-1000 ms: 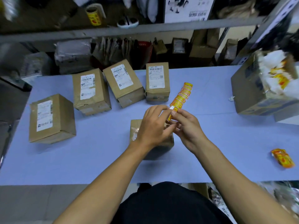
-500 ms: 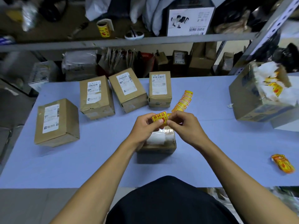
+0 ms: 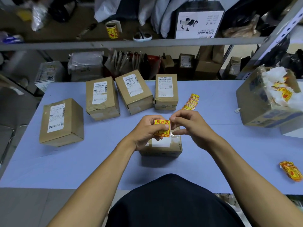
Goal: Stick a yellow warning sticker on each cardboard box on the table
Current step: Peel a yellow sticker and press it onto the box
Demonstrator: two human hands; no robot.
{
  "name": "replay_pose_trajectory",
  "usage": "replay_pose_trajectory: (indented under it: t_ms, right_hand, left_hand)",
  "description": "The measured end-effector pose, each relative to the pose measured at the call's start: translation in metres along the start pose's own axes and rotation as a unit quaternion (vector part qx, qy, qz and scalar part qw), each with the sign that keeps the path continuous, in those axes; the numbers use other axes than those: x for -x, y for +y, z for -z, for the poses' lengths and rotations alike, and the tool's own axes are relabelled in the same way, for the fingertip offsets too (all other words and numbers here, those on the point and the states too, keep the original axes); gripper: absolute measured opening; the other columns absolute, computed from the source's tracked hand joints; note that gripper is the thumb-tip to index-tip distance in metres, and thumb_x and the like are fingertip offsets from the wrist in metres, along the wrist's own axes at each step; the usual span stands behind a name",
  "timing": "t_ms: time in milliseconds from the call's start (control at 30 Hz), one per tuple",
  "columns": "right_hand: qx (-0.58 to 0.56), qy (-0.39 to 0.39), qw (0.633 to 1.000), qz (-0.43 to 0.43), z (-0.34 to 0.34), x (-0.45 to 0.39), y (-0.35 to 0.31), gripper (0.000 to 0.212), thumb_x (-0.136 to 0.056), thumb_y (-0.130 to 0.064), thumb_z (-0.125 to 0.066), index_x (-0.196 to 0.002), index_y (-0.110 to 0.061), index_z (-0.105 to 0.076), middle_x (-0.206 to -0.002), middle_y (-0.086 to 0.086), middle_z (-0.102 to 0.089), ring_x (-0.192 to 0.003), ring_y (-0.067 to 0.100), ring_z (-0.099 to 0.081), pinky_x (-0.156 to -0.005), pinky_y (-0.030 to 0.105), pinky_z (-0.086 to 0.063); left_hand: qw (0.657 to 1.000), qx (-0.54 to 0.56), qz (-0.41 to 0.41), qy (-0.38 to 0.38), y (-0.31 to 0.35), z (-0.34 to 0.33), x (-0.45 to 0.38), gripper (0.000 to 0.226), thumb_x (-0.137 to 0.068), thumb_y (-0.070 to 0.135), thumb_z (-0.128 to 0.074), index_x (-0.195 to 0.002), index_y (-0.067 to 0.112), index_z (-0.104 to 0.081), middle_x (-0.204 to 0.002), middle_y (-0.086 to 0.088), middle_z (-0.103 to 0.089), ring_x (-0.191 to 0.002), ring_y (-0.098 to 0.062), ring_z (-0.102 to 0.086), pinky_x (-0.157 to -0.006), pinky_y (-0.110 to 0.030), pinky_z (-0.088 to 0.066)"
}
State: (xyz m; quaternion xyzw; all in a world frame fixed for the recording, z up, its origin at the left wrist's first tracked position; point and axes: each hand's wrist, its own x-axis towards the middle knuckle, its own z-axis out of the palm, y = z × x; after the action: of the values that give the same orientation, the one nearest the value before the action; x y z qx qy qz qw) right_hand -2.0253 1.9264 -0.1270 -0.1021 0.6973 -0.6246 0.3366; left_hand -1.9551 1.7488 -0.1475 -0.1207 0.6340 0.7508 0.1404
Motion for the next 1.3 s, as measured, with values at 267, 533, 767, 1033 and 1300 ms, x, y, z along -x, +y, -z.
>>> replay_pose_trajectory:
  t_ms: [267, 533, 767, 1033, 1300]
  right_hand:
    - [-0.029, -0.037, 0.998, -0.035, -0.007, -0.002, -0.006, 0.017, -0.097, -0.013, -0.061, -0.083, -0.010, -0.071, -0.078, 0.010, -0.073, -0.075, 0.016, -0.072, -0.064, 0.028, -0.059]
    - [-0.101, -0.074, 0.988, -0.094, -0.009, -0.002, -0.009, 0.020, -0.096, -0.012, -0.059, -0.080, -0.012, -0.071, -0.078, 0.010, -0.070, -0.085, 0.024, -0.074, -0.062, 0.031, -0.061]
    - [-0.100, -0.097, 0.985, -0.099, -0.012, -0.004, -0.011, 0.023, -0.098, -0.009, -0.055, -0.080, -0.010, -0.070, -0.077, 0.010, -0.069, -0.084, 0.022, -0.074, -0.057, 0.029, -0.059]
    - [-0.071, -0.109, 0.988, -0.084, -0.012, -0.006, -0.010, 0.023, -0.096, -0.012, -0.055, -0.080, -0.012, -0.072, -0.081, 0.014, -0.072, -0.087, 0.023, -0.074, -0.061, 0.030, -0.059]
    - [-0.052, -0.108, 0.991, -0.062, -0.016, -0.008, -0.006, 0.023, -0.093, -0.011, -0.053, -0.077, -0.014, -0.070, -0.084, 0.016, -0.071, -0.083, 0.019, -0.073, -0.065, 0.030, -0.058]
  left_hand:
    - [1.000, 0.002, -0.001, 0.005, 0.008, 0.006, -0.001, 0.010, -0.086, 0.022, -0.071, -0.077, 0.018, -0.072, -0.068, 0.000, -0.066, -0.062, -0.013, -0.061, -0.049, -0.023, -0.045]
    - [0.999, -0.011, 0.006, -0.034, 0.014, 0.019, -0.004, 0.011, -0.084, 0.022, -0.070, -0.075, 0.019, -0.074, -0.067, -0.001, -0.066, -0.059, -0.013, -0.062, -0.050, -0.023, -0.050]
    - [0.998, -0.017, 0.018, -0.055, 0.015, 0.025, -0.008, 0.010, -0.083, 0.022, -0.071, -0.073, 0.019, -0.074, -0.064, 0.000, -0.064, -0.058, -0.010, -0.060, -0.048, -0.024, -0.049]
    - [0.997, -0.033, 0.026, -0.064, 0.020, 0.027, -0.011, 0.013, -0.081, 0.016, -0.070, -0.069, 0.017, -0.073, -0.058, -0.002, -0.060, -0.050, -0.013, -0.057, -0.043, -0.023, -0.046]
    - [0.995, -0.052, 0.032, -0.080, 0.023, 0.031, -0.012, 0.010, -0.079, 0.019, -0.072, -0.069, 0.018, -0.074, -0.061, -0.002, -0.063, -0.051, -0.012, -0.060, -0.043, -0.021, -0.046]
